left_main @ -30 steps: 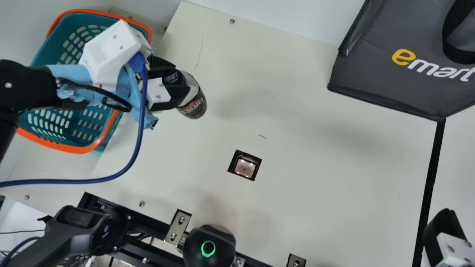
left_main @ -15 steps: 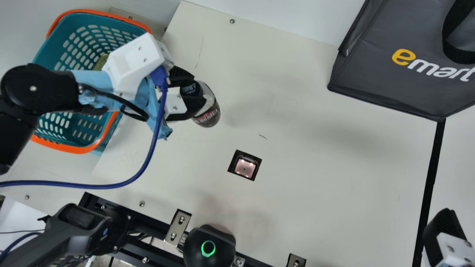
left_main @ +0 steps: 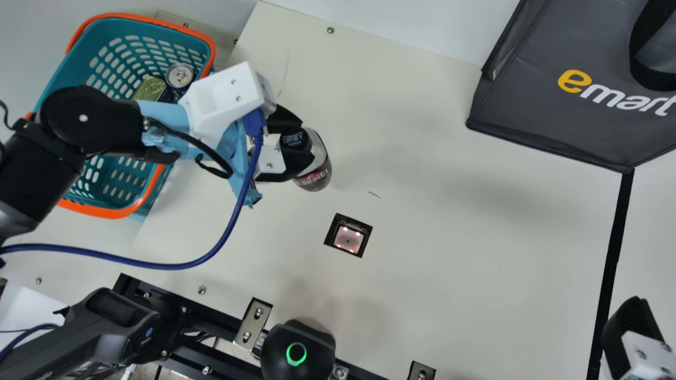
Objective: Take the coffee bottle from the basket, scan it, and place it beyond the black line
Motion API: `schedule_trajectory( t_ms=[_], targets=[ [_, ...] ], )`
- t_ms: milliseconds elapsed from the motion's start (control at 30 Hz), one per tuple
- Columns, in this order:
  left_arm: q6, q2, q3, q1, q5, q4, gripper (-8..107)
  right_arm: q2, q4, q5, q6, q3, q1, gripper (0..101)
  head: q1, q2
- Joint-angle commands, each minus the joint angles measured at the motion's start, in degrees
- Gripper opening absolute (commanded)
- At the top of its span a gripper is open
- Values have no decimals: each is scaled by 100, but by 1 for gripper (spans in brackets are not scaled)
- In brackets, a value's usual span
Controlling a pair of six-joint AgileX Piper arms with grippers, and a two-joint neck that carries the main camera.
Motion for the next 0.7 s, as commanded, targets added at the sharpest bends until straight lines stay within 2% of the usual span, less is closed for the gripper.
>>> schedule_trajectory(
  t_ms=[0,667],
  targets=[
    [152,43,11,8,46,-68,10,0,0,0,0,0,0,91,-157,14],
    [1769,449,211,386,623,-616,10,0,0,1,0,0,0,91,-157,14]
  ],
)
